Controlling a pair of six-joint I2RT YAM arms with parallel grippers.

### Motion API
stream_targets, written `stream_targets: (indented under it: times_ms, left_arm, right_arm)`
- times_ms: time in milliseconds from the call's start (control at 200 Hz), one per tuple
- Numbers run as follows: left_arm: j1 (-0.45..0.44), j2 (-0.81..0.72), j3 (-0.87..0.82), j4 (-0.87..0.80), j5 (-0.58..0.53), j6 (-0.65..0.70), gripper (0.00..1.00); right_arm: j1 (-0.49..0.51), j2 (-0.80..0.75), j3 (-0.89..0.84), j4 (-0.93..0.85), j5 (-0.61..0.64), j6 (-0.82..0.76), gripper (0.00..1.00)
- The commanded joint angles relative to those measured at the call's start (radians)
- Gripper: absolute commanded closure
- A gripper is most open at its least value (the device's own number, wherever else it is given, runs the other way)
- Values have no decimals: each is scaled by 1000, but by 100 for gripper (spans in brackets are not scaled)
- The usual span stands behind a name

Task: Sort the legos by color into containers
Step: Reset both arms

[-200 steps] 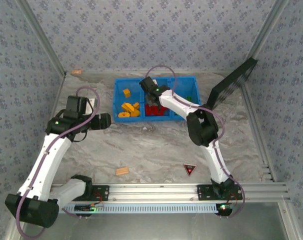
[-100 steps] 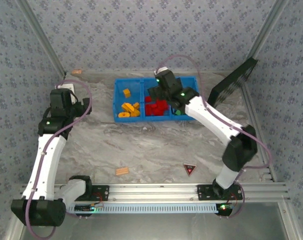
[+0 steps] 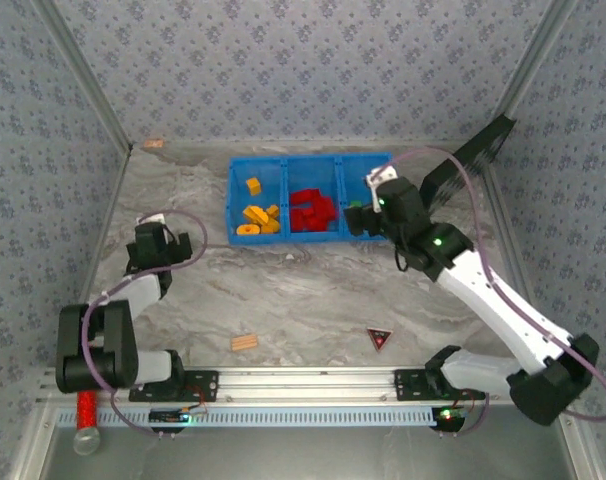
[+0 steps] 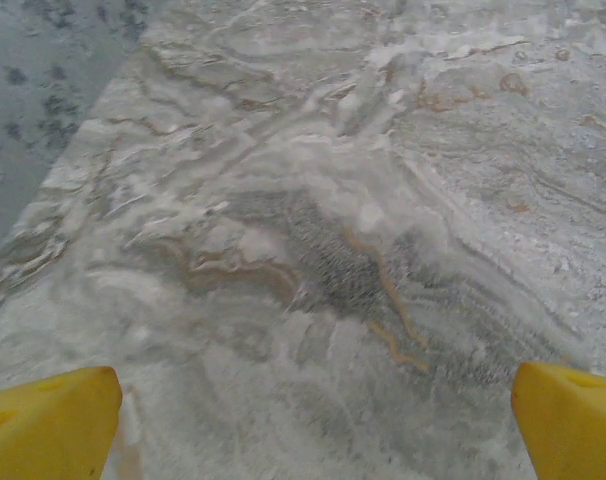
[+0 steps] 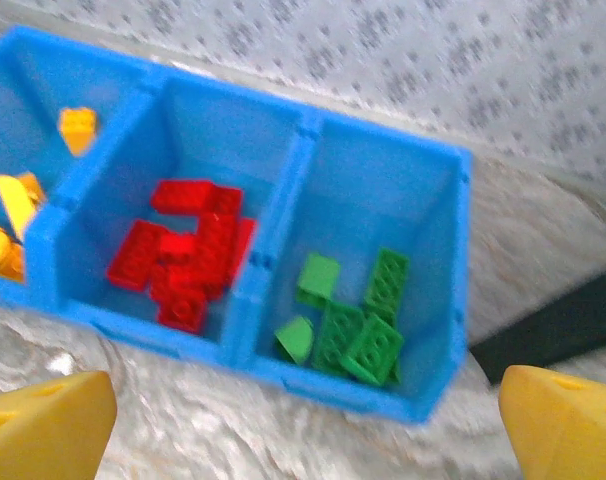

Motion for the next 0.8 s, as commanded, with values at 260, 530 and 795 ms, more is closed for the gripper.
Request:
stream_targets:
  times_ms: [260,530,795]
  left_arm:
    - [5,111,171,159,172,-38,0]
    - [7,76,152,54,206,-22,0]
    - [-57,184,-56,459,106,11,0]
  right_arm:
    - [-189,-358,-336,-40,126,175,0]
    - [-272,-529,-725,435,104,-47,0]
    - [-474,-466,-908,803,-29,-100,0]
